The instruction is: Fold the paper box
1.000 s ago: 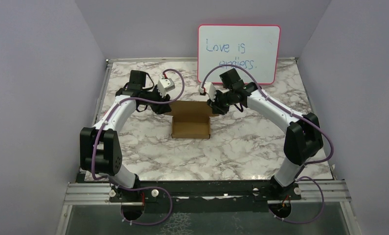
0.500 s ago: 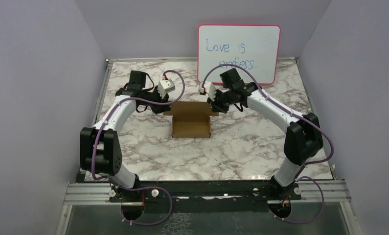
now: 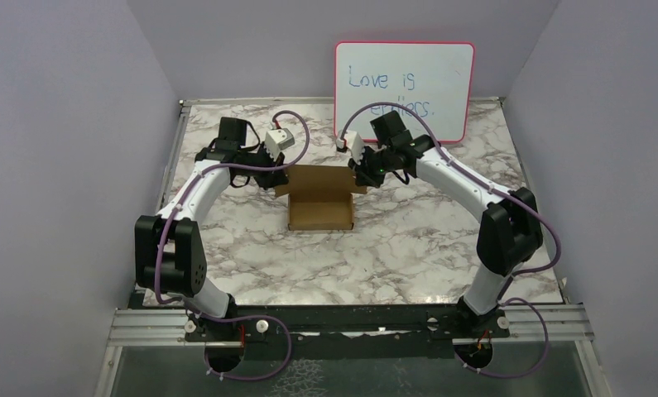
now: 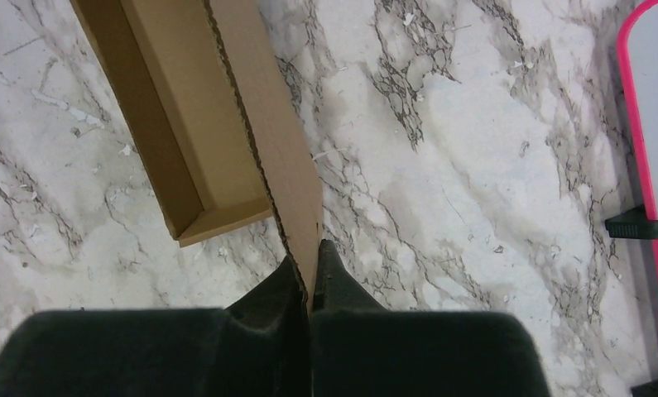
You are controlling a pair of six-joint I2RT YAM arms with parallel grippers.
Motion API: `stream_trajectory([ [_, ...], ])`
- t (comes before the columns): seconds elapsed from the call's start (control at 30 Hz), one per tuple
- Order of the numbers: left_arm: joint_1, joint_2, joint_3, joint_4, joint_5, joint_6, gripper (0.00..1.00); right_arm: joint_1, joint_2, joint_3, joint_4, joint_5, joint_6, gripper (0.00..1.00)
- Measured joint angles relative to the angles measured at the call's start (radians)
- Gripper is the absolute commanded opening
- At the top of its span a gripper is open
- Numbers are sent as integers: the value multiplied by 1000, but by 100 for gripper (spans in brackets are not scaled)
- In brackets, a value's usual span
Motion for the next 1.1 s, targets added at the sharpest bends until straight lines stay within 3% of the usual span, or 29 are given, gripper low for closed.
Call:
stream_trajectory([
  [0.5,-34,-42,-32,117,-173,-198,0,0,3,0,64,49,145,1],
  [1.1,-79,-106,-145,256,-419,-626,0,91,4,-38,210,363,484,1],
])
